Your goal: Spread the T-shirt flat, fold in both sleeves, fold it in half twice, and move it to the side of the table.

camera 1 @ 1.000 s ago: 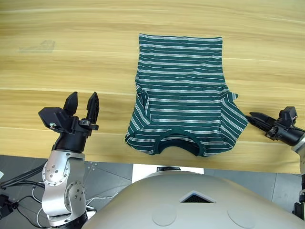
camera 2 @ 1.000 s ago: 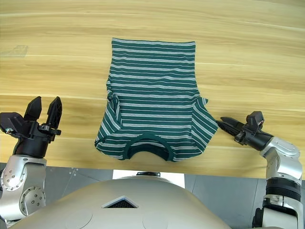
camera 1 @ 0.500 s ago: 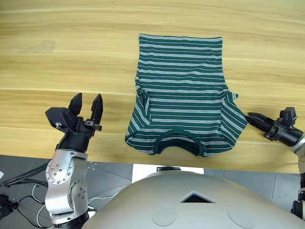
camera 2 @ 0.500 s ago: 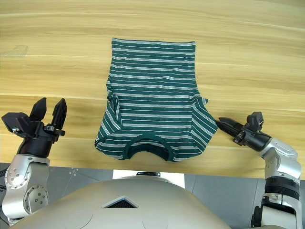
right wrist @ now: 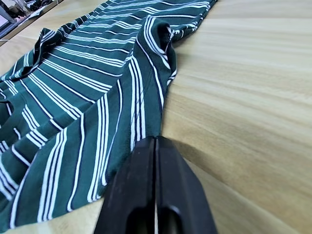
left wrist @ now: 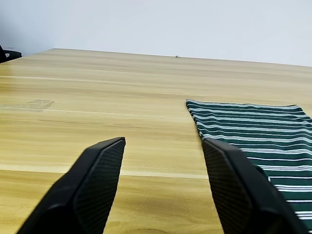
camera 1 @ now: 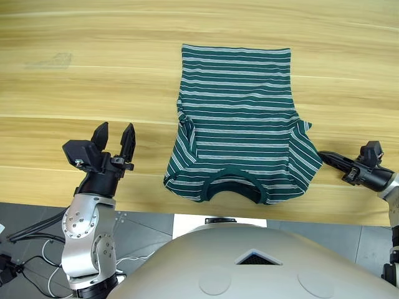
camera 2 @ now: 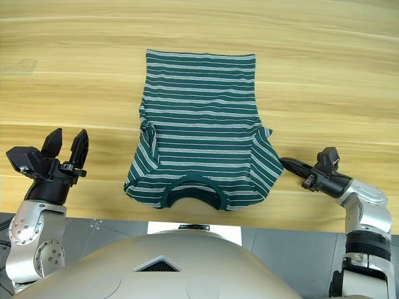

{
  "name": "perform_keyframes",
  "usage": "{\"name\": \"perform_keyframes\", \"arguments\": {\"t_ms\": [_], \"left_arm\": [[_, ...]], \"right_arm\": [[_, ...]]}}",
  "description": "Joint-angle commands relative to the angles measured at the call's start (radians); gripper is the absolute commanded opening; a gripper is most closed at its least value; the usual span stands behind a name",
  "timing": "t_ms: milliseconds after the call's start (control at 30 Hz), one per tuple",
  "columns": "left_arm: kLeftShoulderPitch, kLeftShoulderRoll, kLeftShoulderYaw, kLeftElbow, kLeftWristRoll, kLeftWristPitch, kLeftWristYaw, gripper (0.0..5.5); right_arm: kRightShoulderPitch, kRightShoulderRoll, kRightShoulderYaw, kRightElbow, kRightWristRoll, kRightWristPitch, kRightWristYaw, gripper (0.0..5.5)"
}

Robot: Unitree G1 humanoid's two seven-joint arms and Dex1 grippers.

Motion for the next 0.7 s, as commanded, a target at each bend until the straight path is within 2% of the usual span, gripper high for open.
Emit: {"name": "perform_keyframes", "arguments": {"t_ms": [33,133,367,500,700], "left_arm": [[-0.006,-0.004,-0.006,0.012,0.008,-0.004,-0.003,2.94],[-0.011,-0.006,-0.01,0.017,0.012,-0.004,-0.003,2.94],[-0.021,-0.012,-0.018,0.023,0.011,-0.006,-0.003,2.94],[-0.025,-0.011,-0.021,0.021,0.012,-0.003,-0.002,2.94],[-0.021,-0.01,-0.031,0.017,0.016,-0.005,-0.002,2.94]], "right_arm": [[0.007,0.015,0.022,0.05,-0.039,0.019,-0.017,0.02],[-0.007,0.021,0.001,0.033,-0.004,0.037,-0.008,0.02],[-0.023,0.048,-0.102,-0.176,0.237,0.241,0.032,0.02],[-0.005,0.052,-0.1,-0.255,0.253,0.278,0.021,0.02],[0.043,0.048,-0.023,-0.358,0.15,0.21,0.009,0.02]]}}
